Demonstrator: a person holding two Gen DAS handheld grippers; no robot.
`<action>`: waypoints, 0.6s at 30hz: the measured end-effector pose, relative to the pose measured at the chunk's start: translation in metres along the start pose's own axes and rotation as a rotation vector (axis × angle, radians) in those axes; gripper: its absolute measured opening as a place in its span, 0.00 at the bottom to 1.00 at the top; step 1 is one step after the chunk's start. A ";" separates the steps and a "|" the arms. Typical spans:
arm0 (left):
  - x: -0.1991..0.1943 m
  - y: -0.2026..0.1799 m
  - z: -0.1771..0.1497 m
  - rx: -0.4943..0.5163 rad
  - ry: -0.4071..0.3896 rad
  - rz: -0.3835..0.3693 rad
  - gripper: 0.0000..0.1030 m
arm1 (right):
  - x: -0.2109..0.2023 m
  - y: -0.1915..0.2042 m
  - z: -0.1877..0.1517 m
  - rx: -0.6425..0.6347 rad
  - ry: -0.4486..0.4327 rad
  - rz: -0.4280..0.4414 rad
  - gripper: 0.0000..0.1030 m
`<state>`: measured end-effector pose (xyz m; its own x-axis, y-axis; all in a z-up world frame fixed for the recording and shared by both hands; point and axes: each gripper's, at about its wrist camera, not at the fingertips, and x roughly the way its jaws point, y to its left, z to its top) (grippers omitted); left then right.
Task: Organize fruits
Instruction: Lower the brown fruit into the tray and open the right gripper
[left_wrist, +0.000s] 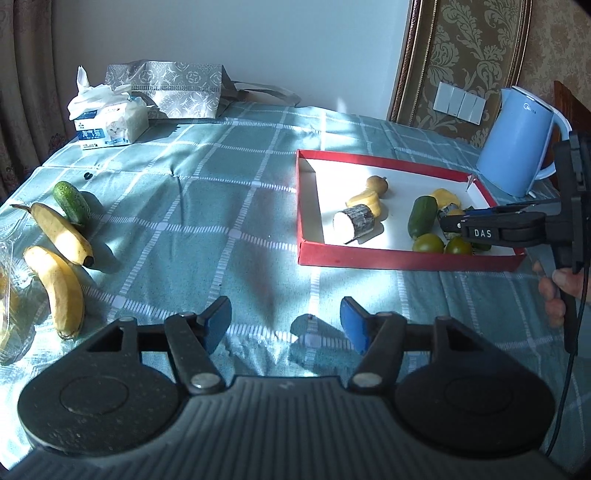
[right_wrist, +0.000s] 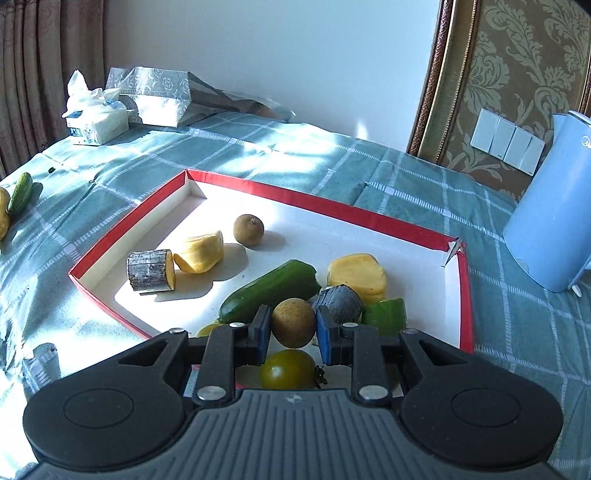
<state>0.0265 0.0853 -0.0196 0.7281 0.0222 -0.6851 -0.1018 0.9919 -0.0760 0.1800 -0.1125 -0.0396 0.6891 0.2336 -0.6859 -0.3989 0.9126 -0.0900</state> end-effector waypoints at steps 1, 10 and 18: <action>0.001 -0.001 0.000 0.001 0.010 0.002 0.60 | 0.001 0.001 -0.001 -0.005 0.002 -0.003 0.25; 0.012 -0.013 0.014 0.020 0.047 0.007 0.67 | -0.005 0.000 -0.003 -0.012 -0.023 -0.036 0.27; 0.021 -0.035 0.035 0.057 0.020 -0.034 0.71 | -0.066 -0.018 -0.022 0.163 -0.088 -0.081 0.59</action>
<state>0.0693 0.0555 -0.0057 0.7164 -0.0134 -0.6976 -0.0380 0.9976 -0.0581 0.1288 -0.1517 -0.0086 0.7680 0.1796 -0.6147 -0.2422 0.9700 -0.0191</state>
